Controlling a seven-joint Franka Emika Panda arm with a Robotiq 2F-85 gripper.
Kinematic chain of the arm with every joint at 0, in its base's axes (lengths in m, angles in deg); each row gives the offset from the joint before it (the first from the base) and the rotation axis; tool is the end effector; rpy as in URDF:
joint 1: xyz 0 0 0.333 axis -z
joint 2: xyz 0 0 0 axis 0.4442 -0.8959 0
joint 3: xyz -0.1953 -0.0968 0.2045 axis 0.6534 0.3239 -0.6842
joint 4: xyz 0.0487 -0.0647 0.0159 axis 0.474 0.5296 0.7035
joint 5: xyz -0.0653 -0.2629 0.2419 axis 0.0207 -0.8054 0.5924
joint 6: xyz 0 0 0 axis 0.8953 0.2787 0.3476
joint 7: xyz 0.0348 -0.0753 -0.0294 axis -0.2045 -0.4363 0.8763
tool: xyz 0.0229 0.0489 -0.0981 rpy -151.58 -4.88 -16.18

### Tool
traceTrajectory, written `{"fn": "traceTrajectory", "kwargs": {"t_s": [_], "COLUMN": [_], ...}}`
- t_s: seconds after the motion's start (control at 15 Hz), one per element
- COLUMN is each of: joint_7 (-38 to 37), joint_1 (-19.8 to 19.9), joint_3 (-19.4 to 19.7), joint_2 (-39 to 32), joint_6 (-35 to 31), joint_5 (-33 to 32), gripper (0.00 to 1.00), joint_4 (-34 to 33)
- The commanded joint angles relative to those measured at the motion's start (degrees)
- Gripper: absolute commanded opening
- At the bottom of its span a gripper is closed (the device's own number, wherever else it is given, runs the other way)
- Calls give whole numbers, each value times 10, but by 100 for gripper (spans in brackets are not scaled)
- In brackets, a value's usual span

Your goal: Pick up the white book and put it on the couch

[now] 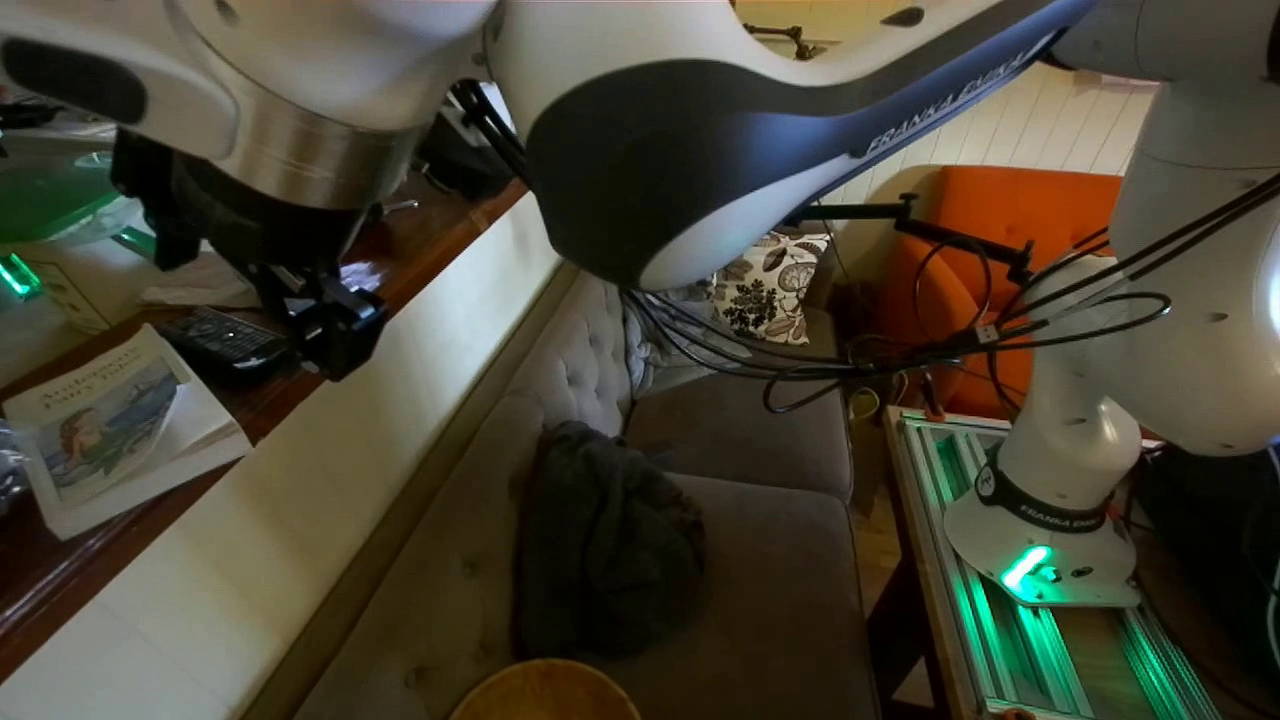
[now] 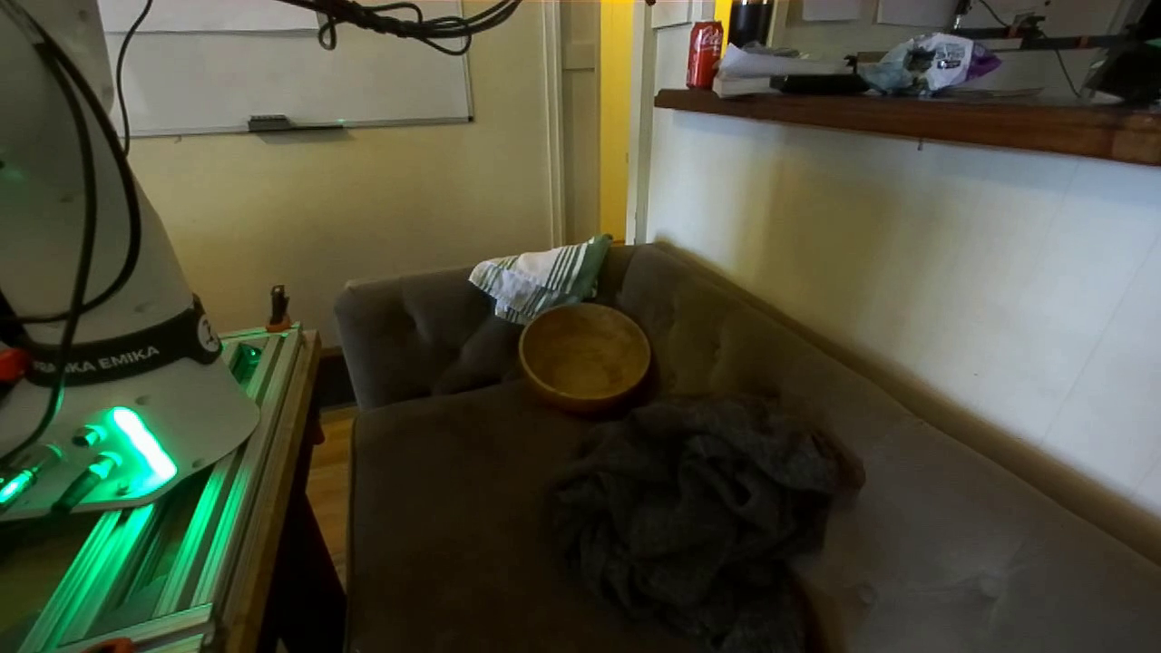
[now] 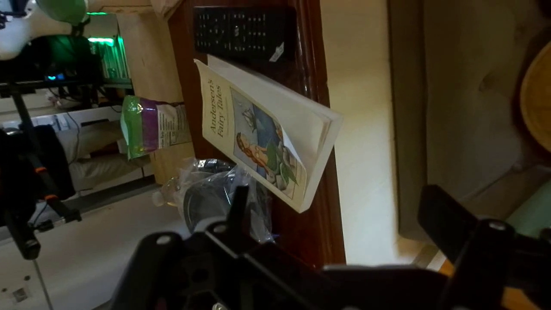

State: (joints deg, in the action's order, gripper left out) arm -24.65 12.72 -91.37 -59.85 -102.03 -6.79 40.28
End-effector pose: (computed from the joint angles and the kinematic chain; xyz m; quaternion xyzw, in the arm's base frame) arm 0.5719 0.2929 0.5654 0.7156 0.5855 0.2480 0.2891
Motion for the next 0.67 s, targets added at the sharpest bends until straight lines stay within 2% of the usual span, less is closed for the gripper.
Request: {"fn": "traceTrajectory", "kwargs": {"t_s": [0.0,0.6], "joint_7": [2,1], "joint_1": [-13,-18], "joint_3": [12,11], "joint_2": [0,1], "joint_6": [1,1], "joint_5": [4,4], "gripper": [100,100], "joint_4": [-3,-3]}}
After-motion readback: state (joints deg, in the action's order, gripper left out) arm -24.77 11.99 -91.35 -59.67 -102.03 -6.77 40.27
